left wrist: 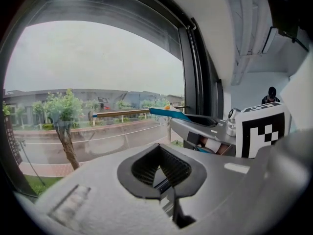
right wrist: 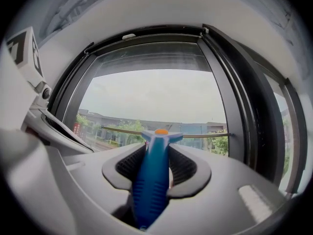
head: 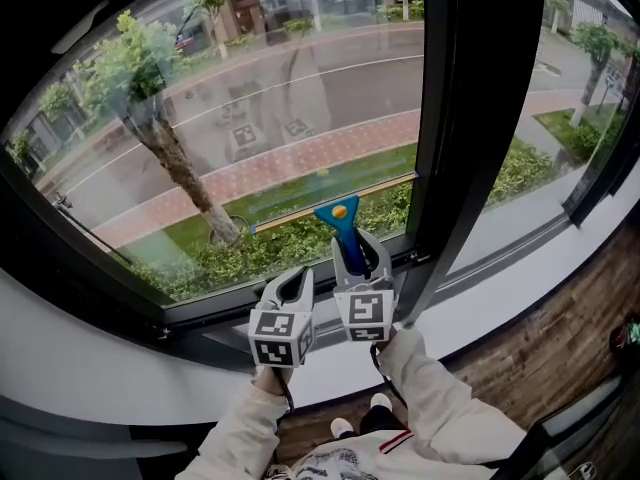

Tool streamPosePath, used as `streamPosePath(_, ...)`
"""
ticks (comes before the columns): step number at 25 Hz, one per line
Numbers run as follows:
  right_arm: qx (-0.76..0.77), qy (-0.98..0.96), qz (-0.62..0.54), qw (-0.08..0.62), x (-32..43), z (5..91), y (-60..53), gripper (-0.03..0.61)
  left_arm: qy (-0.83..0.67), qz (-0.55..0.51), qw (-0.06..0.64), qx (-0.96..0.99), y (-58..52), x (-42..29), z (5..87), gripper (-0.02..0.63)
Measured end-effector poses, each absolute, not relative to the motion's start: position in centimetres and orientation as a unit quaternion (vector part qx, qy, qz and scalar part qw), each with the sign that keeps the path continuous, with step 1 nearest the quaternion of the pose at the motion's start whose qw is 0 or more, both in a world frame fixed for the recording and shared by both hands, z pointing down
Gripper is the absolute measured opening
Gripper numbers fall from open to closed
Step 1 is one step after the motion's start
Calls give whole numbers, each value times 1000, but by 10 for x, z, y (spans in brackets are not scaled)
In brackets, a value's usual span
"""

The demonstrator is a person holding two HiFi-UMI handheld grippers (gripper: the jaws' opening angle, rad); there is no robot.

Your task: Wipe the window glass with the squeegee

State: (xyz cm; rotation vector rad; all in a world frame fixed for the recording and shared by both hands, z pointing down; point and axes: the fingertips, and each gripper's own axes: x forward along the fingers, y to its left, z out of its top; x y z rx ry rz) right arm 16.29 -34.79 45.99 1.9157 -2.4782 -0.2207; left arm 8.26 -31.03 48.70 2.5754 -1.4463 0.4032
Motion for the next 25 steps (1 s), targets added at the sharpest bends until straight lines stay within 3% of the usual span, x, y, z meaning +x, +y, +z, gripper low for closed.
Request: streamPosePath(25,604,-791,10,94,159,602,-341,149,-481,195,141,843,-294,79,579,-2)
